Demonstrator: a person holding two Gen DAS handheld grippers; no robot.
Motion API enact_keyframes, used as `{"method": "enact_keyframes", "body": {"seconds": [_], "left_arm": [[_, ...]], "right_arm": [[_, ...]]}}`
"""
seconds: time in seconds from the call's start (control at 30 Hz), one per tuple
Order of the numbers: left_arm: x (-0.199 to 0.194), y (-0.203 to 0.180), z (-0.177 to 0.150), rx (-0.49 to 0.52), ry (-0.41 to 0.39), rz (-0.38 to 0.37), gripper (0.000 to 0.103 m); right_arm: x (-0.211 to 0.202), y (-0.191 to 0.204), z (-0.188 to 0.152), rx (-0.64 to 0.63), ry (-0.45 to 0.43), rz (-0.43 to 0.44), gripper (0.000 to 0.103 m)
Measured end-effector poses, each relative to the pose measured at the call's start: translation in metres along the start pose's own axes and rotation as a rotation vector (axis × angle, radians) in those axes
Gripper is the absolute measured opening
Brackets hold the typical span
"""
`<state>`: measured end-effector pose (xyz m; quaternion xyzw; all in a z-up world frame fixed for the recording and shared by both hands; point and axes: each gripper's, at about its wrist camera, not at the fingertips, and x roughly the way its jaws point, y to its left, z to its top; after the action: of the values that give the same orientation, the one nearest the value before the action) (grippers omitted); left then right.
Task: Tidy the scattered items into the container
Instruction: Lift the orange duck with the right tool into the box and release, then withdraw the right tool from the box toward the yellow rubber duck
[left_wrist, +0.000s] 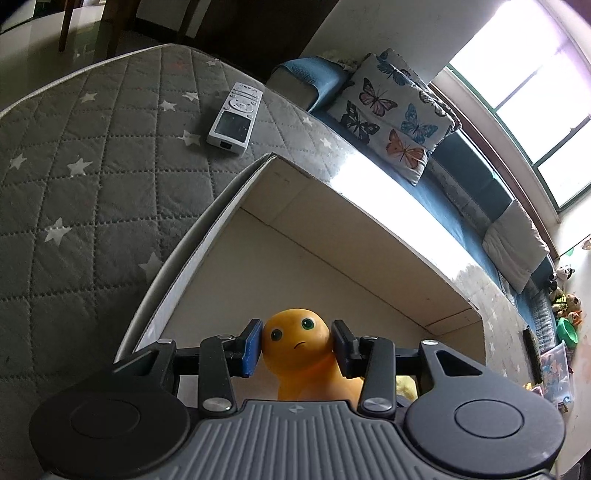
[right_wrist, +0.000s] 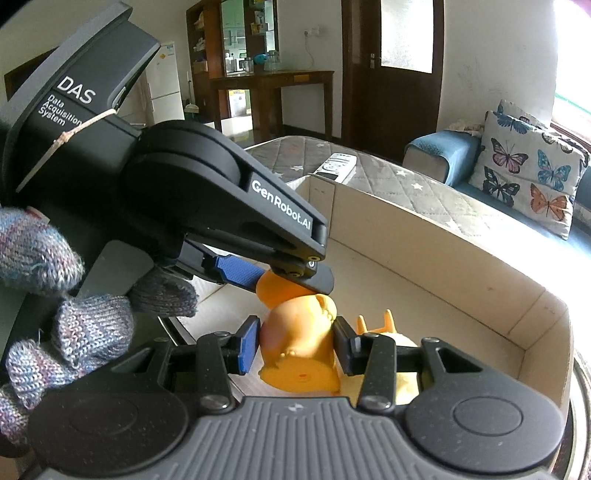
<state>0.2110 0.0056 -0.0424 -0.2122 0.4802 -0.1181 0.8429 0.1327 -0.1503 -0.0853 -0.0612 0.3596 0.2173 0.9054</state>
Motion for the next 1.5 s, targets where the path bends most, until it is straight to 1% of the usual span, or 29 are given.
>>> {"method": "enact_keyframes", "body": {"seconds": [0.27,0.6,0.9,0.97,1.0,1.2,1.3,1.4,1.5], "left_arm": [[-0.004,-0.002,-0.001,0.010,-0.003,0.012,0.044],[-0.018,-0.002,0.002,0.002,-0.047,0.007,0.043],[-0.036,-0.005,-0.002,0.019,-0.081,0.006,0.043],[-0.039,-0.006,-0.005,0.026,-0.086,0.003,0.043],[-0.042,-0.007,-0.006,0.030,-0.088,0.002,0.043],[-0.056,-0.012,-0.014,0.050,-0.108,-0.008,0.043],[-0.062,-0.013,-0.018,0.056,-0.113,-0.012,0.043],[-0.066,-0.014,-0.024,0.064,-0.114,-0.014,0.043],[-0.071,-0.014,-0.029,0.071,-0.117,-0.015,0.043]], "right_arm": [[-0.002,0.001,0.000,-0.002,0.003,-0.001,0.043],[-0.003,0.004,0.002,-0.006,0.000,-0.006,0.044],[-0.019,0.010,0.002,-0.010,-0.042,-0.018,0.045],[-0.024,0.012,0.001,-0.013,-0.051,-0.023,0.051],[-0.027,0.013,0.000,-0.015,-0.055,-0.027,0.053],[-0.040,0.018,-0.004,-0.019,-0.074,-0.040,0.054],[-0.045,0.020,-0.007,-0.019,-0.081,-0.047,0.062],[-0.050,0.022,-0.010,-0.019,-0.085,-0.053,0.063],[-0.055,0.024,-0.015,-0.019,-0.092,-0.057,0.070]]}}
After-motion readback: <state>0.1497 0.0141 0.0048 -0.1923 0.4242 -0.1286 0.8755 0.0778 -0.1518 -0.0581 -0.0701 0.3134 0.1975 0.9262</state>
